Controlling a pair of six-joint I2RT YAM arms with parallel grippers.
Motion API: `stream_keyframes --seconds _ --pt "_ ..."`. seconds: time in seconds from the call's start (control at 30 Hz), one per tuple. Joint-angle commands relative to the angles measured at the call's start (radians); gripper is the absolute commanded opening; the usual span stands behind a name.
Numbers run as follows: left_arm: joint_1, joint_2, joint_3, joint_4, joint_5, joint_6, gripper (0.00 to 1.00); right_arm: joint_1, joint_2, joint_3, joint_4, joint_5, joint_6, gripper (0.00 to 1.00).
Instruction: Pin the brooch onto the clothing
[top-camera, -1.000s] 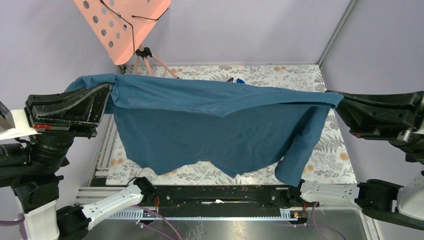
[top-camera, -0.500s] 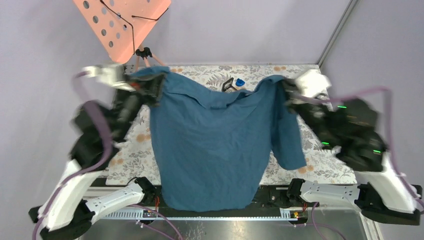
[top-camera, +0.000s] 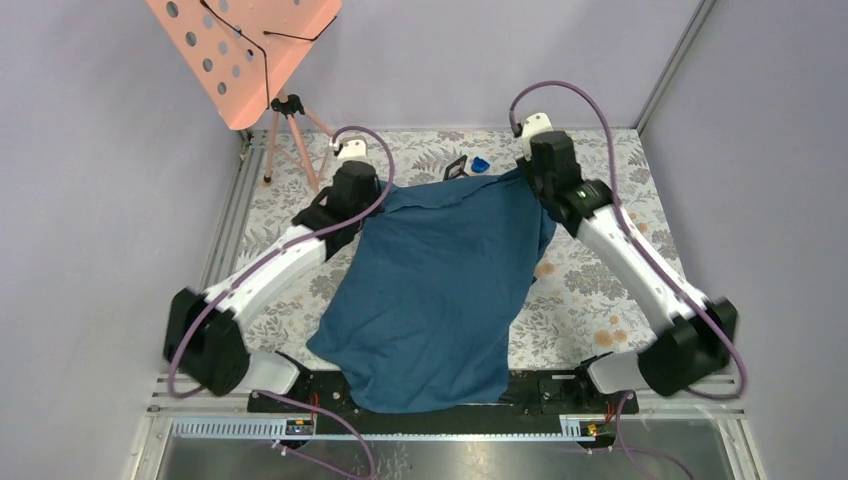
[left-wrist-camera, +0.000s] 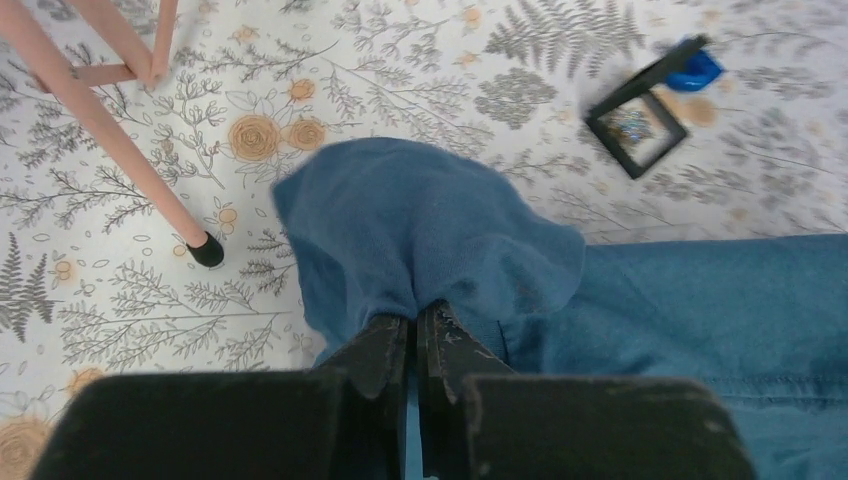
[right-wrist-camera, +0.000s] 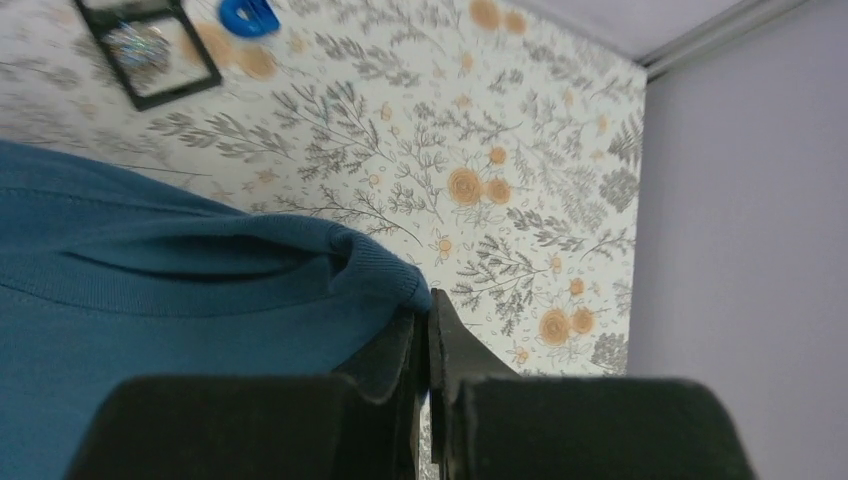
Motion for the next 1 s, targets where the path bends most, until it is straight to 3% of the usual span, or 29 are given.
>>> stream_keyframes --seconds 0.0,0.03,0.13,0.2,0.3,0.47,0.77,0.97 --pt "0.054 0.144 0.092 0.122 -0.007 -0.038 0.01 -0.063 0.183 0.118 0.055 -0.026 0.043 0.0" --pt "0.058 0.175 0.116 0.122 0.017 -0.027 0.12 -0.068 0.211 0.142 0.055 -0.026 0.043 0.0" --pt "0.058 0.23 0.161 0.107 0.075 0.0 0.66 -0.069 0.229 0.166 0.055 -0.026 0.043 0.0" --pt "0.058 0.221 0.148 0.115 0.094 -0.002 0.81 -0.069 0.197 0.134 0.055 -0.026 0.043 0.0" --pt "0.058 0.176 0.102 0.129 0.127 -0.002 0.92 -0.069 0.127 0.073 0.055 -0.026 0.043 0.0" --pt "0.052 0.056 0.0 0.13 0.228 -0.034 0.98 -0.069 0.016 -0.07 0.055 -0.026 0.043 0.0" --pt "-0.059 -0.226 -0.312 0.128 0.303 -0.188 0.99 -0.082 -0.07 -0.228 0.055 -0.026 0.043 0.0" --pt "-0.231 -0.377 -0.501 0.204 0.286 -0.246 0.99 -0.086 -0.055 -0.287 0.055 -0.026 0.043 0.0"
